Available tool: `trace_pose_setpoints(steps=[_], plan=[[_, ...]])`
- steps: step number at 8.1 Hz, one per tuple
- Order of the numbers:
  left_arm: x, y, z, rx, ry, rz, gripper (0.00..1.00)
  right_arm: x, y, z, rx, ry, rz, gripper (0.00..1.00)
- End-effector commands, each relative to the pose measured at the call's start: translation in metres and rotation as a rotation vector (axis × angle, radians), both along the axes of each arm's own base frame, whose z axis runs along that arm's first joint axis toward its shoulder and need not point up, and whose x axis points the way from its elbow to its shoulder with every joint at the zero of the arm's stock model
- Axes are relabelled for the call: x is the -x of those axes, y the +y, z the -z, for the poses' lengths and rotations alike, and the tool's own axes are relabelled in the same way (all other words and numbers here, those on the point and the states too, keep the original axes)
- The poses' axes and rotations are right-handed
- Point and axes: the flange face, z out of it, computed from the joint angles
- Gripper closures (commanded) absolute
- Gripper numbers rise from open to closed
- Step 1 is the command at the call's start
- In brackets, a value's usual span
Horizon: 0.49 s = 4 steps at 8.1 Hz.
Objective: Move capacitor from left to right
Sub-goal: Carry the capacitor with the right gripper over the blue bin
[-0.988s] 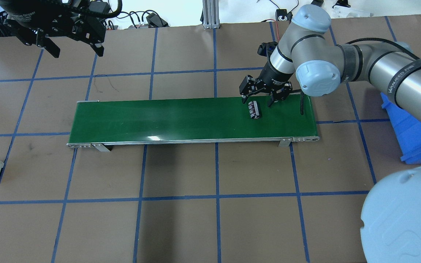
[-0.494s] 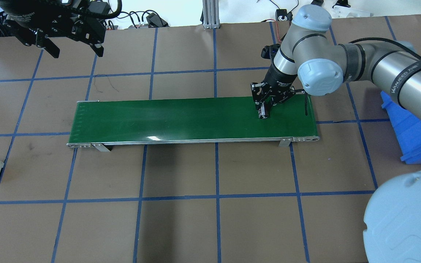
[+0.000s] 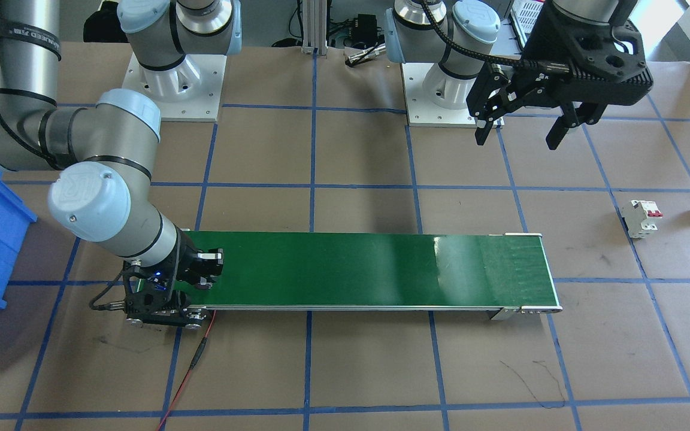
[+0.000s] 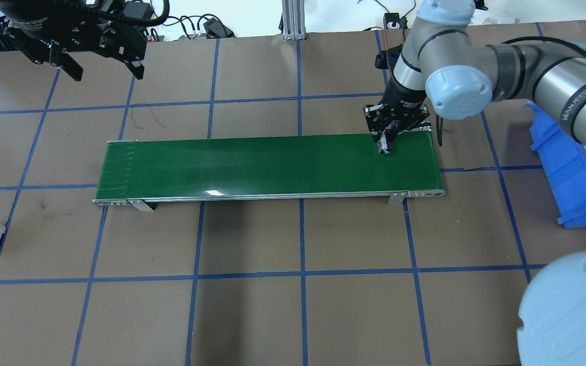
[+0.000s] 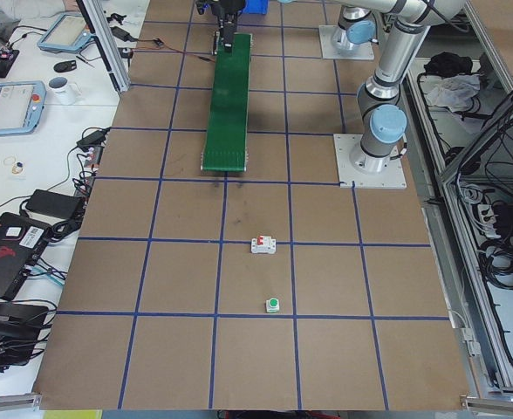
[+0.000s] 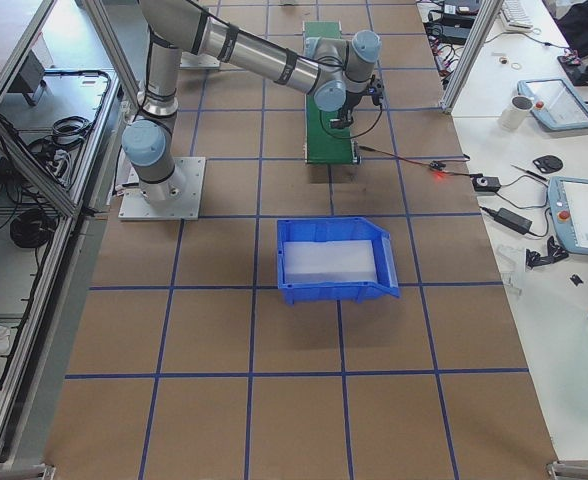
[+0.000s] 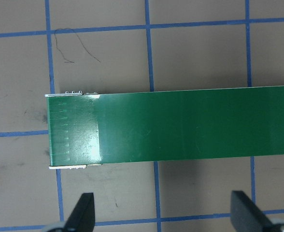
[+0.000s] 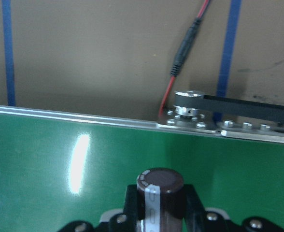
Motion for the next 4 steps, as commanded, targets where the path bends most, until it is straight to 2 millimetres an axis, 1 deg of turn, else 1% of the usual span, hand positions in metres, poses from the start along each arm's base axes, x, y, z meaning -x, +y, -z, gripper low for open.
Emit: trace_pose_setpoints(steps=[1,2,4], plan=[[0.0,0.001,-0.001,0.002,0.0,0.0,0.0,0.088,0.003,-0.073,0.042,0.086,-0.052,1.0],[0.0,0.001,0.0,0.0,0.0,0.0,0.0,0.141,0.012,-0.093,0.043,0.104,-0.08,1.0],[0.0,0.001,0.0,0.0,0.0,0.0,0.0,0.236,0.031,-0.124,0.064,0.218,-0.216,1.0]])
